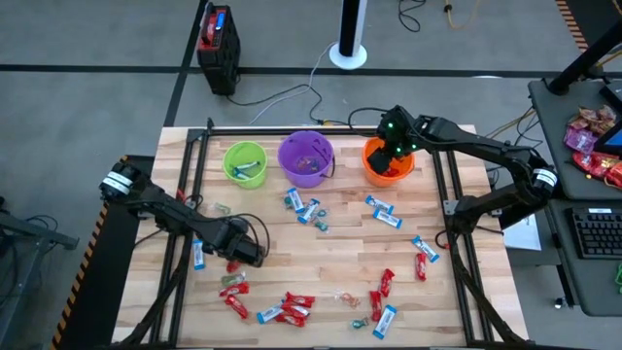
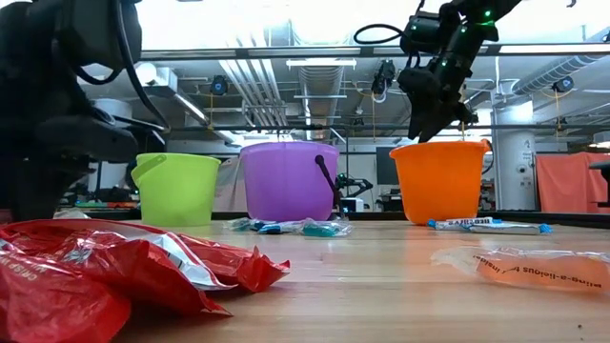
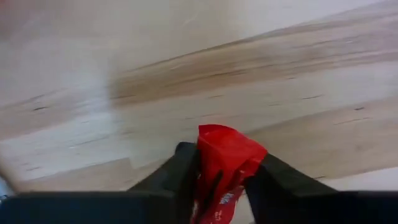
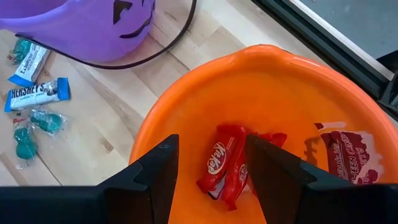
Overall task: Sort candy by brand, put in halloween buckets
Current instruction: Put the red chocolate into the orange bucket
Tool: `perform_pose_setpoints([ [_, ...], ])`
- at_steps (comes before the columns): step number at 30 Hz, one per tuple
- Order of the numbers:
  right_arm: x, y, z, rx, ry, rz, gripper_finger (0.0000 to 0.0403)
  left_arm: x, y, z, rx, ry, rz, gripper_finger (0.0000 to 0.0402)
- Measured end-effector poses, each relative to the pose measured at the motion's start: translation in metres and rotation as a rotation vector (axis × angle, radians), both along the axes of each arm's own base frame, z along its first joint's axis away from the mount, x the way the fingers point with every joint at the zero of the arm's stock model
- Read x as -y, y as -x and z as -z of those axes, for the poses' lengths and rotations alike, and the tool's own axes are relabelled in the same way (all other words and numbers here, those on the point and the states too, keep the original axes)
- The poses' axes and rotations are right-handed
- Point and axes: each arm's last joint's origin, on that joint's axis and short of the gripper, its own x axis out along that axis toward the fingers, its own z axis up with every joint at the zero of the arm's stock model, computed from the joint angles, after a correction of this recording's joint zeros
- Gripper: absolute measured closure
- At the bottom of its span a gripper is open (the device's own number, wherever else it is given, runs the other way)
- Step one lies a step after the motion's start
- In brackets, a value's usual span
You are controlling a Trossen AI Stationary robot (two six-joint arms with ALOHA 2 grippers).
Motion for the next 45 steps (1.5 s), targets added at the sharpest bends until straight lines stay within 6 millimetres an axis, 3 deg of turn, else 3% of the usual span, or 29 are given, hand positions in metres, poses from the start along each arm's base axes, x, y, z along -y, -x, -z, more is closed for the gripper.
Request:
perform_pose_setpoints([
  [3,0.000,0.000,0.000,-0.001,0.002,-0.004,0.0225,0.000,0.000,-0.005,-0.001,-0.009,0.025,0.0373],
  [8,0.000,0.000,0.000,-0.005,0.007,-0.015,0.0225,0.001,-0.007,-0.027,0.060,0.006,0.155,0.0378],
  [11,0.000,-0.001,-0.004,0.006,0.013,-0.016,0.0225,-0.004,-0.021,-0.059,0.182,-0.027,0.283,0.0379],
  [14,0.000,-0.001,-0.011,0.050,0.008,-0.033,0.0225,-0.019,-0.033,-0.099,0.324,-0.173,0.394,0.0379],
  [19,-0.005,0.000,-0.028,0.161,0.018,-0.052,0.0225,-0.063,-0.051,-0.169,0.479,-0.513,0.609,0.0379],
  [24,-0.015,0.010,-0.051,0.275,0.085,-0.069,0.0225,-0.126,-0.061,-0.236,0.561,-0.828,0.748,0.0379],
  [28,-0.030,0.015,-0.076,0.428,0.192,-0.185,0.0225,-0.175,-0.070,-0.276,0.962,-0.990,0.817,0.0379],
  [31,-0.044,0.012,-0.097,0.606,0.249,-0.314,0.0225,-0.203,-0.077,-0.282,1.297,-0.999,0.899,0.0379],
  [33,-0.052,0.009,-0.108,0.704,0.296,-0.368,0.0225,-0.217,-0.086,-0.276,1.412,-0.962,0.904,0.0379],
  [39,-0.063,-0.010,-0.122,0.858,0.417,-0.392,0.0225,-0.234,-0.124,-0.252,1.555,-0.954,0.899,0.0379],
  [45,-0.057,-0.024,-0.116,0.863,0.429,-0.387,0.0225,-0.246,-0.138,-0.237,1.598,-0.946,0.850,0.0379],
])
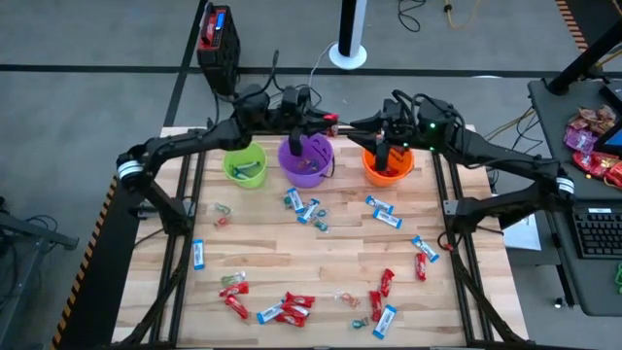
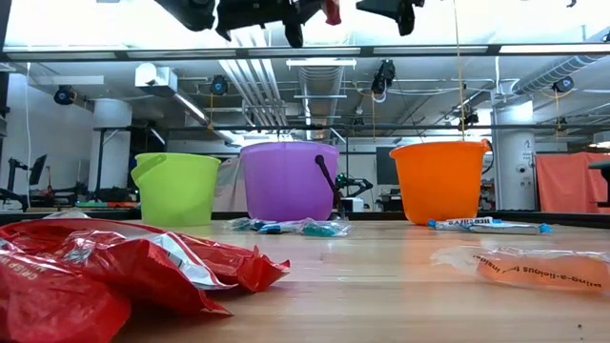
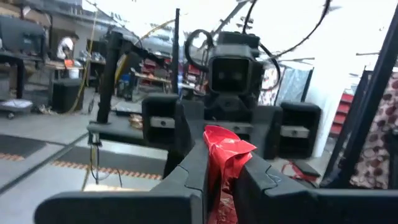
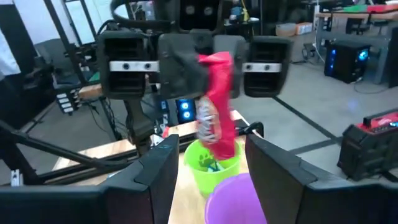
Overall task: Sort candy by brand, put in halloween buckets
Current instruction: Put the red chocolate into the orange bucket
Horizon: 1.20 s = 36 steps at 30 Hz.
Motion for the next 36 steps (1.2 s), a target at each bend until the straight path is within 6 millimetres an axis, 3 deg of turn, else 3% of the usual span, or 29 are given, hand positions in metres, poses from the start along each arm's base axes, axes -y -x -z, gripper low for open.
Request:
perform_pose_setpoints([
  [14,0.026,-0.036,0.012,-0.080,0.036,0.017,0.0190,-0.007,-0.010,0.014,-0.018,-0.002,-0.007,0.0380],
  [19,0.031,-0.047,0.016,-0.098,0.044,-0.002,0.0240,-0.011,-0.011,0.018,-0.022,0.000,-0.017,0.0379],
  [26,0.038,-0.054,0.020,-0.120,0.038,0.005,0.0373,-0.019,-0.008,0.020,-0.032,0.018,-0.017,0.0363],
  [31,0.043,-0.050,0.023,-0.150,-0.007,0.025,0.0374,-0.024,-0.006,0.024,-0.078,0.089,-0.019,0.0344],
  [36,0.048,-0.029,0.027,-0.263,-0.124,0.140,0.0374,-0.026,-0.003,0.028,-0.141,0.137,-0.027,0.0296],
])
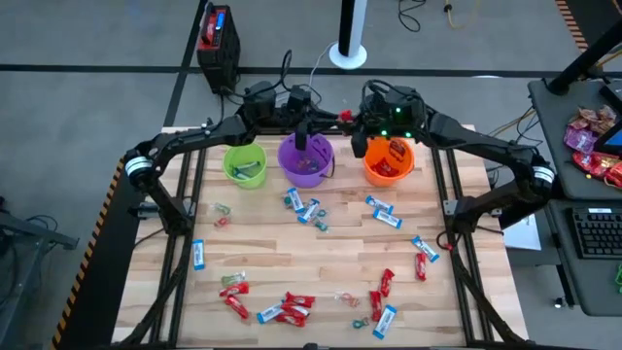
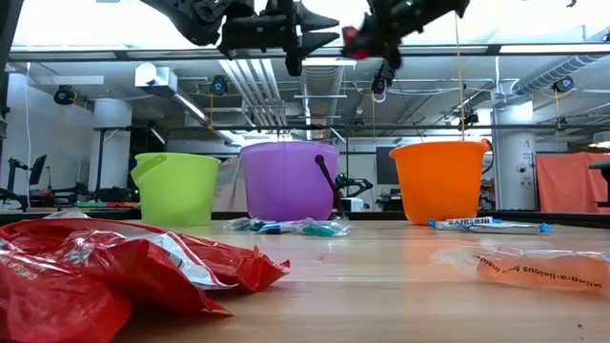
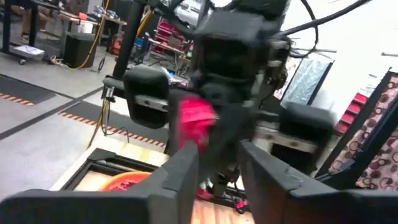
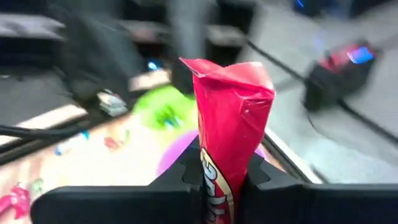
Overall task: Sort candy by brand, put in halloween buckets
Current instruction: Put the red chocolate into the orange bucket, then put the white chocolate into the green bucket
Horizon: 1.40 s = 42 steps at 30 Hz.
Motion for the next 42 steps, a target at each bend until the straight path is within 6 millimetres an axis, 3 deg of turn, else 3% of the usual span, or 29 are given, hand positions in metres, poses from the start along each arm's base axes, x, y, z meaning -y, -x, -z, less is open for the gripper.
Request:
perform_pose_setpoints([
  [6,0.003,0.033,0.020,-0.254,-0.260,0.256,0.0374,-0.005,0.003,0.001,-0.015,0.011,-0.017,0.0238],
  [11,0.000,0.049,0.038,-0.439,-0.448,0.408,0.0369,-0.011,0.008,-0.001,-0.012,0.080,-0.028,0.0219],
  [19,-0.003,0.057,0.053,-0.602,-0.546,0.512,0.0289,-0.002,0.021,-0.008,-0.108,0.156,0.025,0.0217],
  [24,-0.004,0.057,0.054,-0.615,-0.529,0.519,0.0247,0.015,0.051,-0.012,-0.334,0.200,-0.082,0.0216],
  [29,-0.008,0.054,0.044,-0.603,-0.501,0.371,0.0231,0.048,0.098,-0.014,-0.690,0.150,-0.393,0.0216],
  [35,-0.047,0.036,0.039,-0.566,-0.764,0.013,0.0236,0.085,0.139,-0.019,-0.883,0.079,-0.526,0.0216],
  [42,-0.127,0.030,0.059,-0.865,-0.821,-0.013,0.0233,0.099,0.165,-0.011,-0.861,-0.077,-0.656,0.0216],
])
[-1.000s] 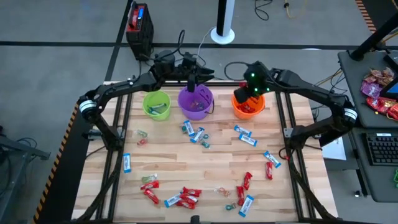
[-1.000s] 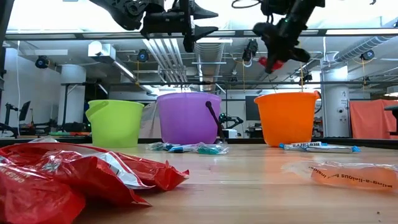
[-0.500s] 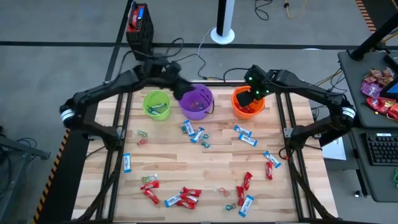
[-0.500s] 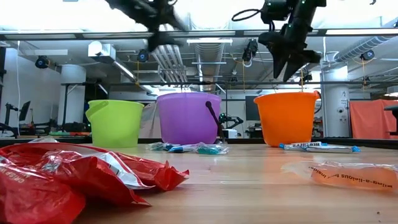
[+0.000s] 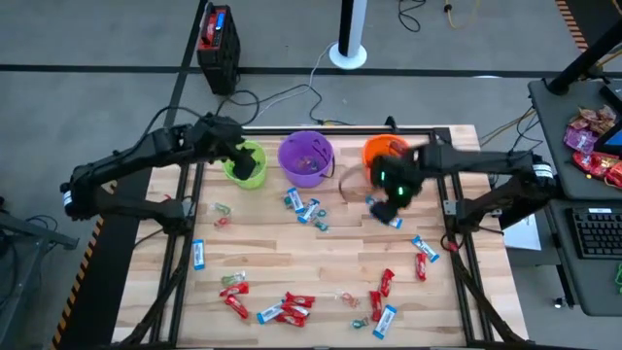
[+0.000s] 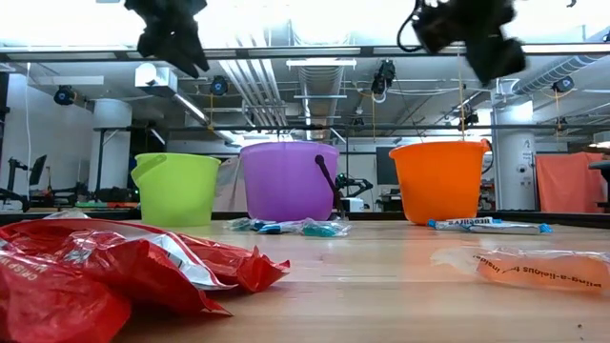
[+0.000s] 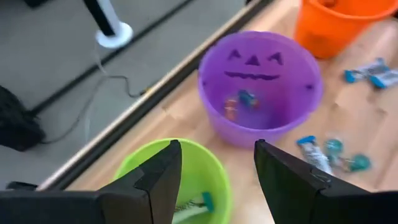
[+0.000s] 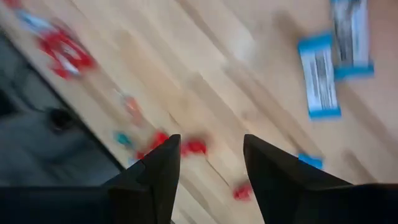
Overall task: Sort candy by brand, put in halloween buckets
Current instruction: Put the white chocolate into the green bucket
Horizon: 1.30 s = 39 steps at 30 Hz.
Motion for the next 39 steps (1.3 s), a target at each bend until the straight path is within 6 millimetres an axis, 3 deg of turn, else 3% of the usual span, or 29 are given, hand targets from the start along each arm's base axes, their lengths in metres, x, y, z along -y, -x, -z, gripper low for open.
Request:
perform_pose_setpoints([
  [4,-0.019,0.002,0.030,-0.134,0.035,0.003,0.0225,0.003,0.008,0.004,0.069,-0.051,0.000,0.0216],
  [9,-0.020,0.009,0.071,-0.261,0.118,-0.046,0.0216,0.006,0.014,0.007,0.109,-0.086,0.076,0.0216],
  [18,-0.018,0.011,0.119,-0.104,0.232,-0.197,0.0202,0.008,0.017,0.001,0.107,-0.152,0.129,0.0216],
  [23,-0.013,0.021,0.137,-0.171,0.378,-0.129,0.0202,0.009,0.020,-0.002,0.123,-0.160,0.118,0.0216],
  [33,-0.008,0.038,0.169,-0.180,0.395,-0.078,0.0203,0.005,0.009,-0.005,0.181,-0.189,0.115,0.0216],
  [39,-0.008,0.043,0.181,-0.162,0.405,-0.052,0.0224,0.001,0.001,0.000,0.150,-0.177,0.120,0.0216],
])
